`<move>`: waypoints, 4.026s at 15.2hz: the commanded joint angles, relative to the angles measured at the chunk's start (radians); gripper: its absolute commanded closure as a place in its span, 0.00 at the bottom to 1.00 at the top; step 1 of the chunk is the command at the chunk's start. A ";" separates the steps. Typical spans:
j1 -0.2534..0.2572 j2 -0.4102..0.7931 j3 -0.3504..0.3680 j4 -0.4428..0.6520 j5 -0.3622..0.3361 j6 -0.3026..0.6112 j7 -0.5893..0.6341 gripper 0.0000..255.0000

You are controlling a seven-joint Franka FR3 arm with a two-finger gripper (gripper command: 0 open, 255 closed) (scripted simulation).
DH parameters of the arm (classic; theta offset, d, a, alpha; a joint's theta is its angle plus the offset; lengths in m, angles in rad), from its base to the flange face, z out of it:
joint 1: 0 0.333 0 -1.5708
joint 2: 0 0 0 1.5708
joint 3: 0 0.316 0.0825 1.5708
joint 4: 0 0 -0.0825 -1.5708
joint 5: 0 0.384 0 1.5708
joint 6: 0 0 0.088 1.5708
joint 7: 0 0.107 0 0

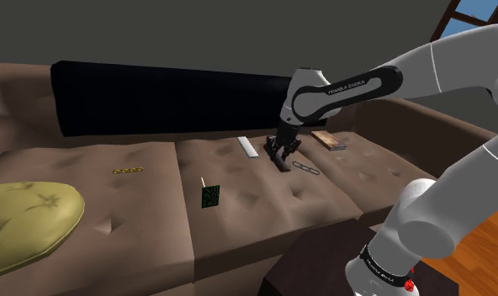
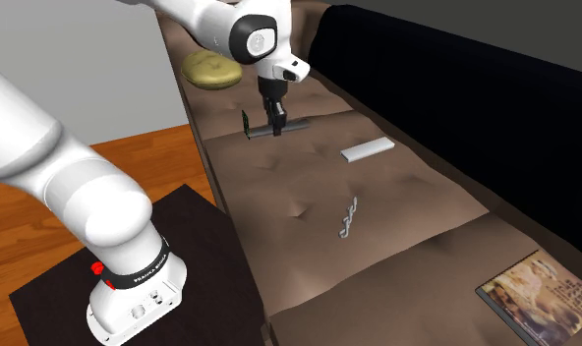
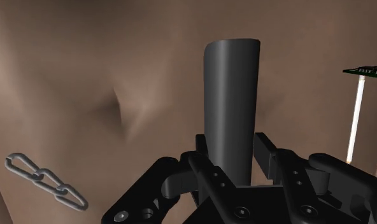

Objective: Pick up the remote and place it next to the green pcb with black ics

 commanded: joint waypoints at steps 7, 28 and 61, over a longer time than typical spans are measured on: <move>0.092 0.036 0.137 0.027 0.035 0.019 0.204 1.00; 0.219 0.270 0.324 0.166 0.011 0.128 0.530 1.00; 0.230 0.494 0.310 0.105 -0.058 0.409 0.573 0.00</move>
